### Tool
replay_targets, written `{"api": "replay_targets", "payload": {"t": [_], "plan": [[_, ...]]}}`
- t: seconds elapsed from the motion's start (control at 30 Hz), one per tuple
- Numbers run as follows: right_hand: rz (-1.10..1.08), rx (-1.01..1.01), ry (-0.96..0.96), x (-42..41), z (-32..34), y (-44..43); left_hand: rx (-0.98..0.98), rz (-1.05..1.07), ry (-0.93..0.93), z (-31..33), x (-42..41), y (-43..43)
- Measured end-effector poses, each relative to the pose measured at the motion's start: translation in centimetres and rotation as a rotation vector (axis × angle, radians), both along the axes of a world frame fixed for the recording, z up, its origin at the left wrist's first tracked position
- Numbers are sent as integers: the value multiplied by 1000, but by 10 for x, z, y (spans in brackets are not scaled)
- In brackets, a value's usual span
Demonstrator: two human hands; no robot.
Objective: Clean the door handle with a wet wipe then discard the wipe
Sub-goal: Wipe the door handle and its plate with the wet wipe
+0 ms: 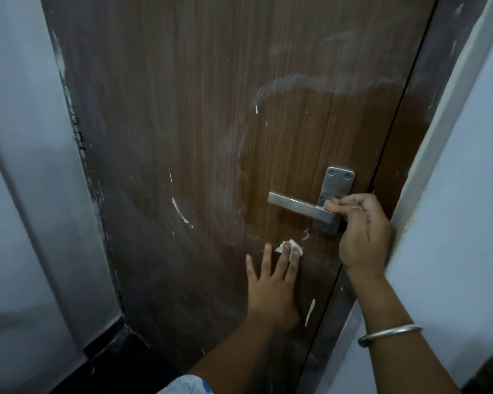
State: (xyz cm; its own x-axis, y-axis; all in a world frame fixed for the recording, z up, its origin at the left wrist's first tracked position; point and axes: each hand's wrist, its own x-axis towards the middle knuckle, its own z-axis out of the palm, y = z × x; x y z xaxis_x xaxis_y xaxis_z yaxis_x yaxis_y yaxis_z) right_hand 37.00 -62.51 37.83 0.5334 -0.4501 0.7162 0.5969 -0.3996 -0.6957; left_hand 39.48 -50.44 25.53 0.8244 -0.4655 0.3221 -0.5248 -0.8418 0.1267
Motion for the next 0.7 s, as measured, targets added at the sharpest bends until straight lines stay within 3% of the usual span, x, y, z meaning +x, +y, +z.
{"api": "replay_targets", "payload": {"t": [0.13, 0.57, 0.7], "plan": [[0, -24, 7, -1, 1, 0, -48, -5, -102, 24, 6, -12], [-12, -74, 14, -4, -2, 4, 11, -49, -70, 21, -8, -24], [69, 28, 33, -16, -4, 10, 14, -70, -99, 28, -6, -25]]}}
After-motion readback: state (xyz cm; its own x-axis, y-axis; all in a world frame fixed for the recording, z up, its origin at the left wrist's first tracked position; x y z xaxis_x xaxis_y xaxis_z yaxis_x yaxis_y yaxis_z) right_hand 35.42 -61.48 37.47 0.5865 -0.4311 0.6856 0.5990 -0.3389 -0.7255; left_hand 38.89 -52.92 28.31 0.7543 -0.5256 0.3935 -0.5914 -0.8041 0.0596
